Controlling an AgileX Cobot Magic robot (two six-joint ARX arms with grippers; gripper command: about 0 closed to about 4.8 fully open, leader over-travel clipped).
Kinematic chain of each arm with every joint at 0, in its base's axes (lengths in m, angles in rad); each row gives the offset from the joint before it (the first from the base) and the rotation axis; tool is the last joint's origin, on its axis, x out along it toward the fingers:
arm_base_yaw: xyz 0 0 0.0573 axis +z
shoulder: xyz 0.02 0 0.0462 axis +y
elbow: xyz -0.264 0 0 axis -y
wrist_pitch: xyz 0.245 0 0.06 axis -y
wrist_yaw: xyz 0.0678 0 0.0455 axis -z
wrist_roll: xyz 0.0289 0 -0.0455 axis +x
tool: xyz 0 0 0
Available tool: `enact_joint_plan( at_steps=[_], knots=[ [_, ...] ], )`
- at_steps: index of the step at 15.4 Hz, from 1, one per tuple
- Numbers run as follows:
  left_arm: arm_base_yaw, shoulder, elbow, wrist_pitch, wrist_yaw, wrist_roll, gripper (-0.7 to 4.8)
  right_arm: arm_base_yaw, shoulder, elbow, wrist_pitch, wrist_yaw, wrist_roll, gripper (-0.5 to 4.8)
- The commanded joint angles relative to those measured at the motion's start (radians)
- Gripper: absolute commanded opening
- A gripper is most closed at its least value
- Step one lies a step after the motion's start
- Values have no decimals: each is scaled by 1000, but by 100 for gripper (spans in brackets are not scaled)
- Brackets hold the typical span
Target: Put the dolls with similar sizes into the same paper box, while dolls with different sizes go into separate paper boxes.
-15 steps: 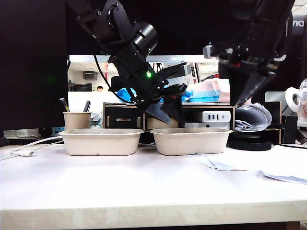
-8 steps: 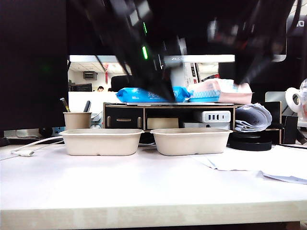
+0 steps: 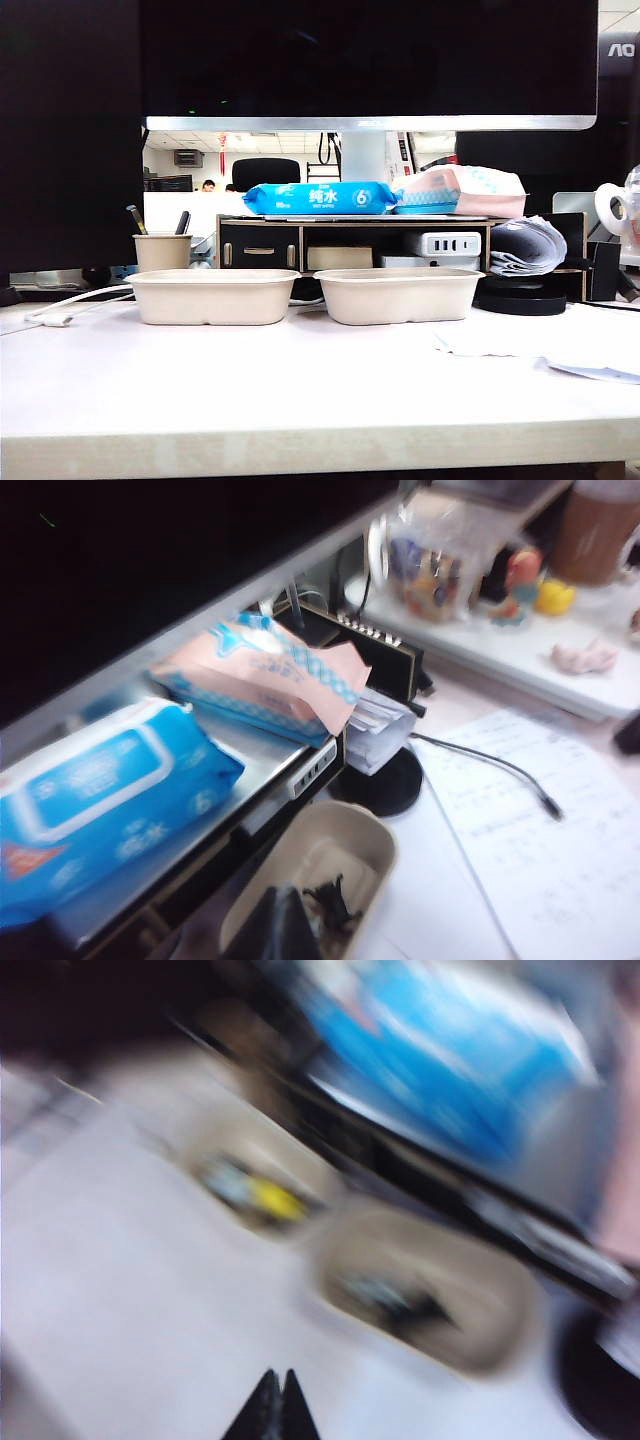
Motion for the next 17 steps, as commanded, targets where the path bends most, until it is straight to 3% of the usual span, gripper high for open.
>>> enact_joint_plan(
  at_steps=[1, 4, 7, 11, 15, 16, 17],
  knots=[
    [-43, -261, -193, 60, -47, -2, -6, -28, -173, -45, 13, -1, 45, -6],
    [-43, -624, -433, 122, -92, -6, -6, -27, -383, -154, 92, 95, 56, -6],
    [-40, -863, -567, 89, -180, -25, -5, -23, -486, -255, 72, 60, 56, -5],
    [-40, -1055, -583, -117, -166, -27, -5, -23, -547, -297, 7, 61, 56, -5],
    [-40, -1144, -580, -155, -163, -16, -5, -23, -551, -297, 2, 61, 56, -5],
    [-19, -1148, -582, -167, -231, 10, -5, -23, -552, -297, 2, 61, 56, -5],
    [194, -1149, -721, -27, -267, -35, -5, -23, -552, -297, 2, 61, 56, -5]
  ],
)
